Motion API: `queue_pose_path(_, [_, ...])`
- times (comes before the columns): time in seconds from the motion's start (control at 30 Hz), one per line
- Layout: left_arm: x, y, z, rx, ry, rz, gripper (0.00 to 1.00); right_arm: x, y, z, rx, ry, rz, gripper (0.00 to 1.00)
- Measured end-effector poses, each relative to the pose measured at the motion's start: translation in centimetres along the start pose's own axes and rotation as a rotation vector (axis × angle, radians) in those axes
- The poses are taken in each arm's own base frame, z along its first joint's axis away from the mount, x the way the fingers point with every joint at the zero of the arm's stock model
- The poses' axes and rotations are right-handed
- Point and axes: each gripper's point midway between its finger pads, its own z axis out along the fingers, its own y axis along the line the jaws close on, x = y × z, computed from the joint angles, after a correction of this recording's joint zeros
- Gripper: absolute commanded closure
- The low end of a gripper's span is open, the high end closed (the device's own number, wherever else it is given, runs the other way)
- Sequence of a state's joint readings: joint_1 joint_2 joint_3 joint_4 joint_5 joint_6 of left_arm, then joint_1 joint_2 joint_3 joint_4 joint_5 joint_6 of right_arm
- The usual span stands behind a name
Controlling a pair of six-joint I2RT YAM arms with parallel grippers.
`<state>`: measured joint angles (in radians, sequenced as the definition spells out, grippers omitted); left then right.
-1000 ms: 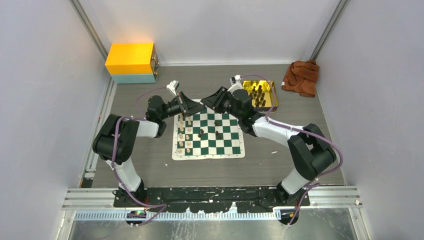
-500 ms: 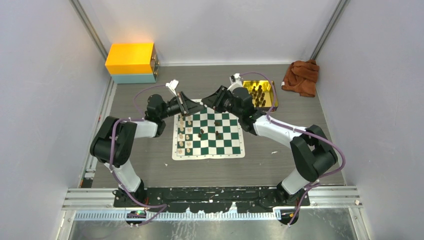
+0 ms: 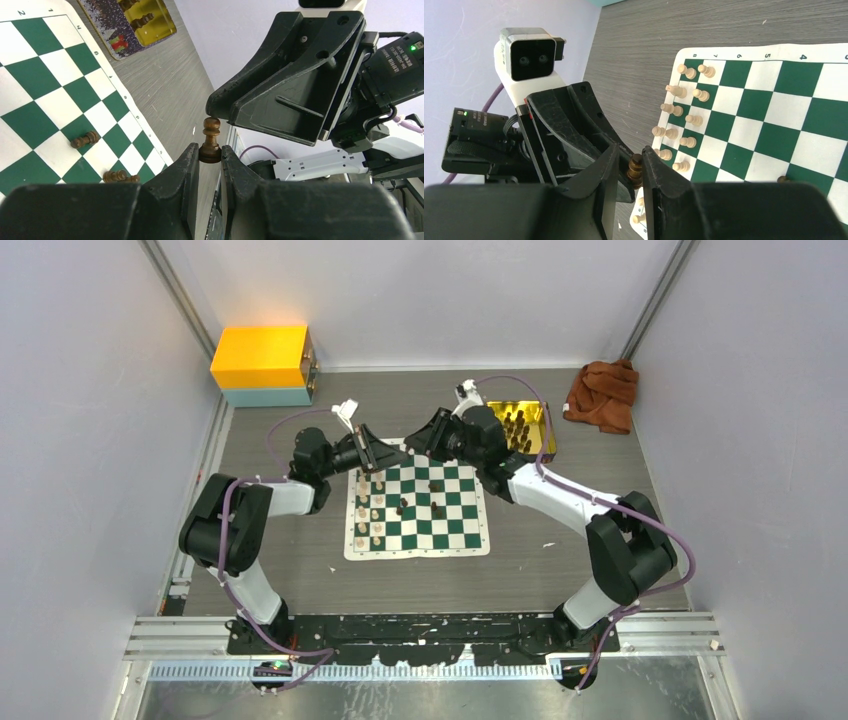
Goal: Set up the chess pieces on the board
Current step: Place the chess piece on the chessboard.
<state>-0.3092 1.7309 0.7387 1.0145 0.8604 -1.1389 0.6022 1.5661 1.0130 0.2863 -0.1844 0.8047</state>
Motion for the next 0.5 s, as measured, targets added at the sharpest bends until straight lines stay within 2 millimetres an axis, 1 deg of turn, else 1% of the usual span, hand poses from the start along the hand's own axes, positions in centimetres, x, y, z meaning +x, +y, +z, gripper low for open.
queue_pose_path(0.27, [-0.06,-0.75,0.16,0.027,0.03,0.024,0.98,-0.44,-0.39,-0.46,0.038,0.054,-0.041,0.71])
queue_pose_path(0.37, [0.06,-0.9,0.14,0.035,0.041,0.029,0.98,-0.4,-0.82,-0.73,0.05,0.08,-0.042,0.71])
queue_pose_path(0.5, [0.31,-0.97,0.07,0.041,0.055,0.029,0.99,-0.21,-0.93,-0.98,0.049,0.107,-0.041,0.71])
